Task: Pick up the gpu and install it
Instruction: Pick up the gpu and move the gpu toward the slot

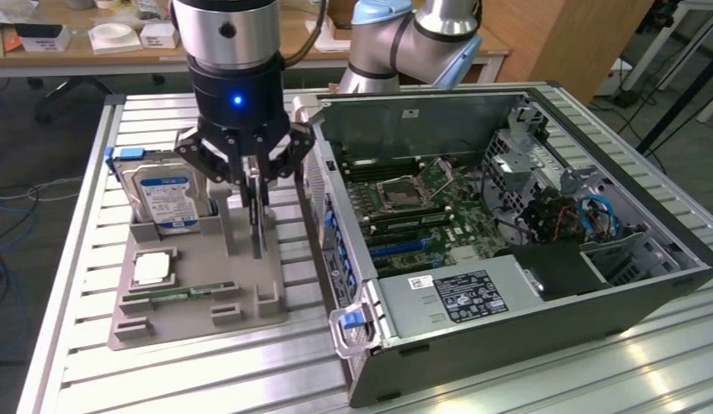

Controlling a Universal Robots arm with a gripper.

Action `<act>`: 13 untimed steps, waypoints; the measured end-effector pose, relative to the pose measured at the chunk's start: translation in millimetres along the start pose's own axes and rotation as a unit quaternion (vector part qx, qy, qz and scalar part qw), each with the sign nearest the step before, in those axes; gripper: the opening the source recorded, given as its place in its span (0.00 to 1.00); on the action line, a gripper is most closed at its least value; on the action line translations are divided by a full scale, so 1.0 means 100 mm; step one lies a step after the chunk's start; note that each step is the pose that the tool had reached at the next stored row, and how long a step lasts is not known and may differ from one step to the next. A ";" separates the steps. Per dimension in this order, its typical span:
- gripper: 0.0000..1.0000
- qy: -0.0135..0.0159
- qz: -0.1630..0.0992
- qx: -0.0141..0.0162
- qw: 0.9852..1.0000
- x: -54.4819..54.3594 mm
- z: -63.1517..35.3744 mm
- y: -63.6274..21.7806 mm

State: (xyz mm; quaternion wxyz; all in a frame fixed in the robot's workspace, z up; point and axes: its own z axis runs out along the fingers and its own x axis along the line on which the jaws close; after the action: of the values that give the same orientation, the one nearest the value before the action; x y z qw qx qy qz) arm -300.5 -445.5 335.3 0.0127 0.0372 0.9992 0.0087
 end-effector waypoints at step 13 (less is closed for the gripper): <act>0.26 0.000 0.000 0.000 1.000 0.00 -0.065 0.001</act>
State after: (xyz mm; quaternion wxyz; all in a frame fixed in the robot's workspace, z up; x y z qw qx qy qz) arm -300.5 -445.5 341.7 0.0127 0.0372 0.9992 0.0088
